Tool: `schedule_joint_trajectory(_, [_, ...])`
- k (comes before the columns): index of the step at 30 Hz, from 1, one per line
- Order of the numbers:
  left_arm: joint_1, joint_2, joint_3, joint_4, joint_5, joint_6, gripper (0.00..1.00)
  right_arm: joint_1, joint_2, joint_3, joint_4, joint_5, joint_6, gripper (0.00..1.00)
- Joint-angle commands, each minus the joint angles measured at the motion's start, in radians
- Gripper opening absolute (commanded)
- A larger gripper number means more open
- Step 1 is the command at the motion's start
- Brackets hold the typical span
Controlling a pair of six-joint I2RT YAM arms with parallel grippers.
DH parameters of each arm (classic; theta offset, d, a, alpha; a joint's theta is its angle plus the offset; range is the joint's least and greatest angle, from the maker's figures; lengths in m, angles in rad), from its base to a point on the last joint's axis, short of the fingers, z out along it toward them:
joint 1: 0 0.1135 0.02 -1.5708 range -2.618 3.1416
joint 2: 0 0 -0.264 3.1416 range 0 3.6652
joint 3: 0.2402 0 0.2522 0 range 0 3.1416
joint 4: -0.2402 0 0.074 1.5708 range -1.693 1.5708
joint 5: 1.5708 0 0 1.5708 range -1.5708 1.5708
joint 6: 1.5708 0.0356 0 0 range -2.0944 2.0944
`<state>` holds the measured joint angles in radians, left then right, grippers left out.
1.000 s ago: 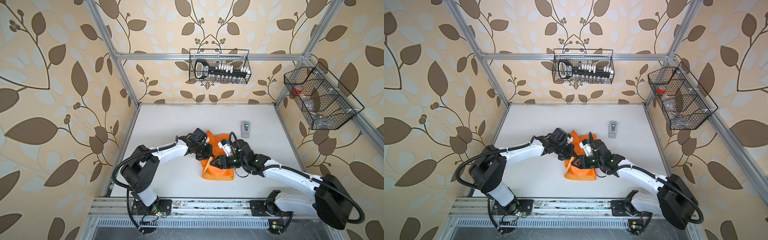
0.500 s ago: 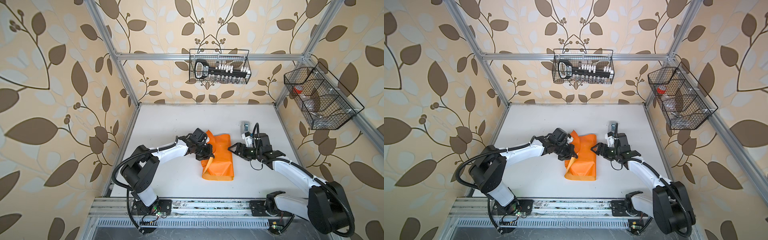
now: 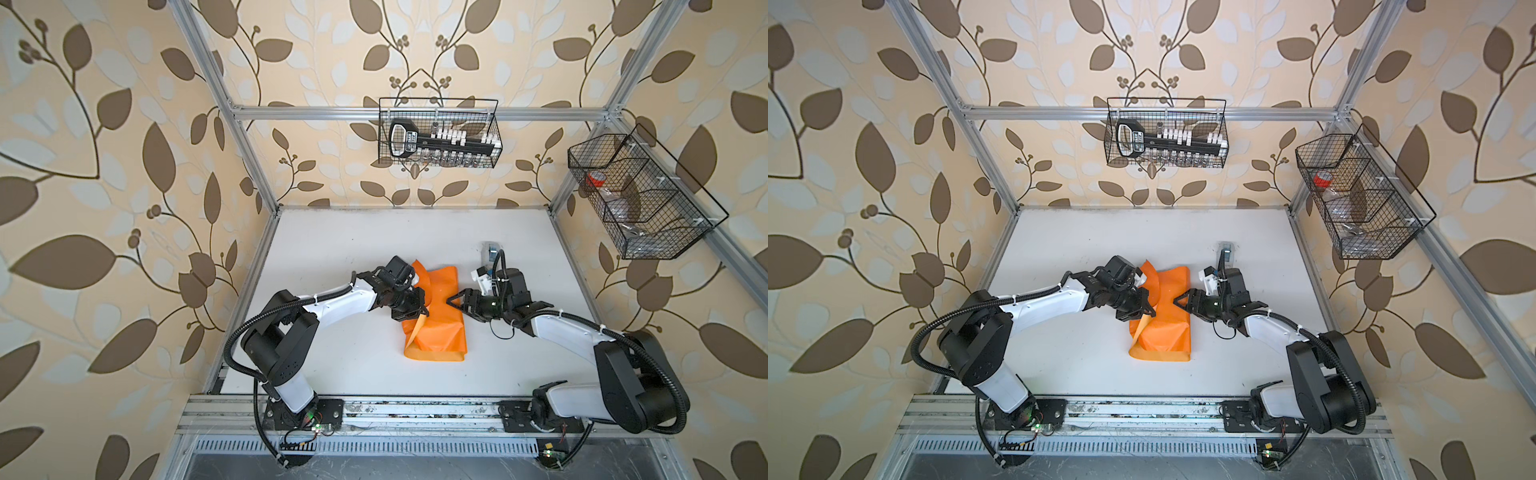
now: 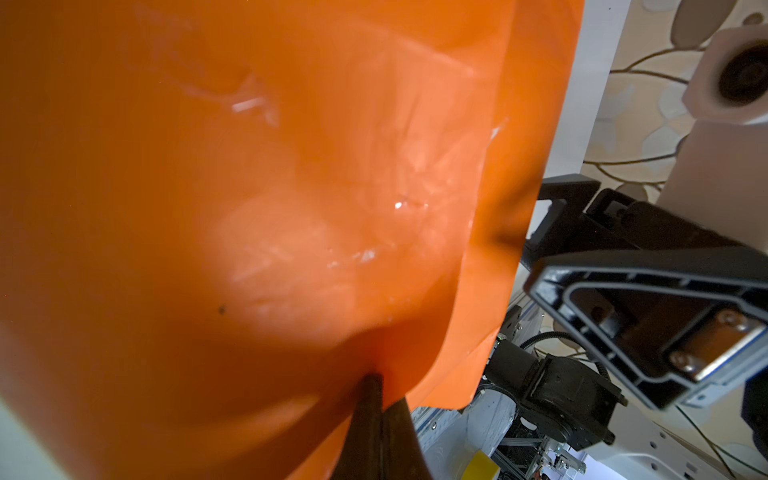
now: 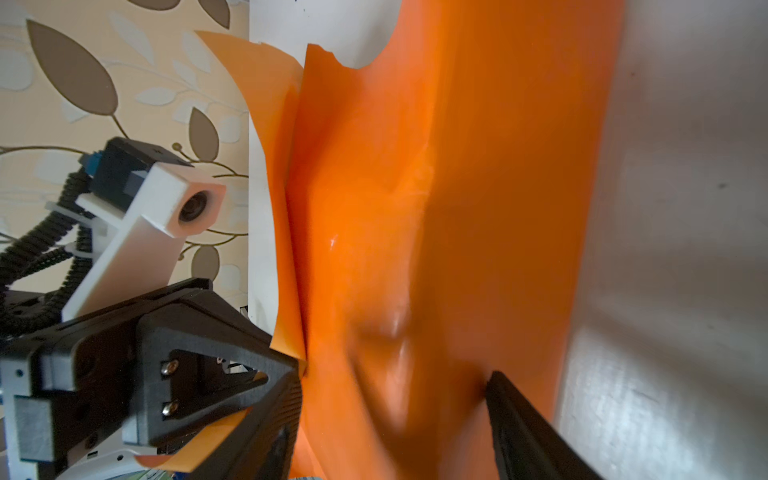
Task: Wrap the gift box in paper
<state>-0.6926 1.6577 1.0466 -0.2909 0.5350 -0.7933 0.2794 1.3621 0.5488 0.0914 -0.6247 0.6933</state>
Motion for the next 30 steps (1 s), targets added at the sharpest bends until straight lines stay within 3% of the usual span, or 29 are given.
schedule_joint_trajectory(1, [0.001, -0.028, 0.042, -0.043, -0.006, 0.007, 0.0, 0.019, 0.013, -0.003, 0.029, 0.01, 0.015, 0.68])
schedule_joint_trajectory(9, [-0.007, -0.075, 0.127, -0.13, -0.007, 0.035, 0.0, 0.068, 0.063, 0.04, -0.035, 0.087, -0.002, 0.58])
schedule_joint_trajectory(17, [-0.024, -0.077, 0.191, -0.174, 0.032, 0.055, 0.0, 0.109, 0.082, 0.066, -0.044, 0.121, -0.001, 0.62])
schedule_joint_trajectory(30, [-0.085, 0.055, 0.258, -0.17, 0.051, 0.065, 0.0, 0.163, 0.09, 0.089, -0.046, 0.15, 0.01, 0.63])
